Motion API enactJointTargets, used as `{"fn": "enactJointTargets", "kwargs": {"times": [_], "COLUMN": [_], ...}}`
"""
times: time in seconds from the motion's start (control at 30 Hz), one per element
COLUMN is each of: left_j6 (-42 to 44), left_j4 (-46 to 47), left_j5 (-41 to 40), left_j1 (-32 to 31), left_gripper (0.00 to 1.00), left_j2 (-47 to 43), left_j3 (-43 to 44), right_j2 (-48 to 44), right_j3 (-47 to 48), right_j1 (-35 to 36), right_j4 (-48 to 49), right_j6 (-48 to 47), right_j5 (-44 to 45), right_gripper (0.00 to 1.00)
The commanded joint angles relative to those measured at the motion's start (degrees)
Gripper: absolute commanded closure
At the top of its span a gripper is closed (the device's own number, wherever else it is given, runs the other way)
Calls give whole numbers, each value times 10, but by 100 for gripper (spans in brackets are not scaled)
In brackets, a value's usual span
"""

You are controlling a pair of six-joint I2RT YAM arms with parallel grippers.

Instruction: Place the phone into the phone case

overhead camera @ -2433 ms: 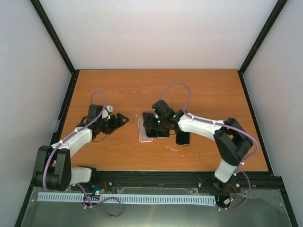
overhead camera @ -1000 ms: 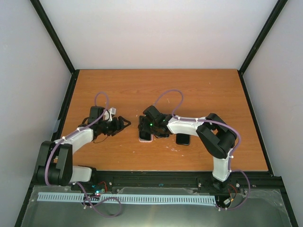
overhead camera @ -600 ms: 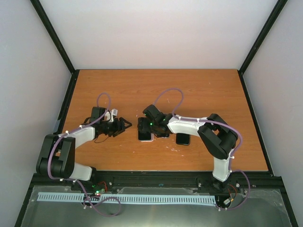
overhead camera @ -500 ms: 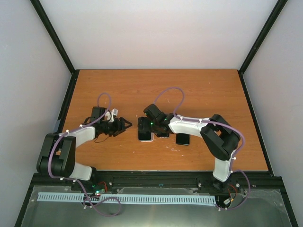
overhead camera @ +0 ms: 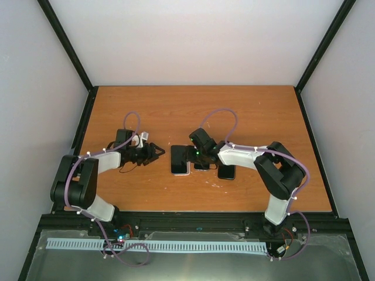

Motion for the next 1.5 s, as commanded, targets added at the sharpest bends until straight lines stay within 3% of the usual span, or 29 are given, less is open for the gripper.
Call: {"fn": "enactJointTargets", "kwargs": {"times": [0.0,0.2,0.77,0.97,1.3,1.37,1.47], "left_j6": [-7,9,30,65,73,69,59], "left_j4": [23,8,-10,-30,-22,8,33], "left_j5": [18,16,3,-51,-68,-41,-28], "left_j1": [-6,-8,-46,-53,-70,-74,-79], "left_gripper": [45,55,51,65,86,86,76], "left_j2": [26,34,51,103,98,95,111], "left_j3": [27,39,37,89,84,74,74], "right_j2": [11,32,71,73,84,82,80], "right_j3": [1,3,-22,-64,-67,-68,-75], "right_j1": [-8,-8,3,-6,-9,-10,-11], "right_j4": [23,38,148,206,249,256,273], "right_j6": [-23,-20,34,54,43,40,42], "right_j5": [-23,-44,-138,-116,-129,-131,-129], "right_gripper": [45,44,43,40,45,46,47]}}
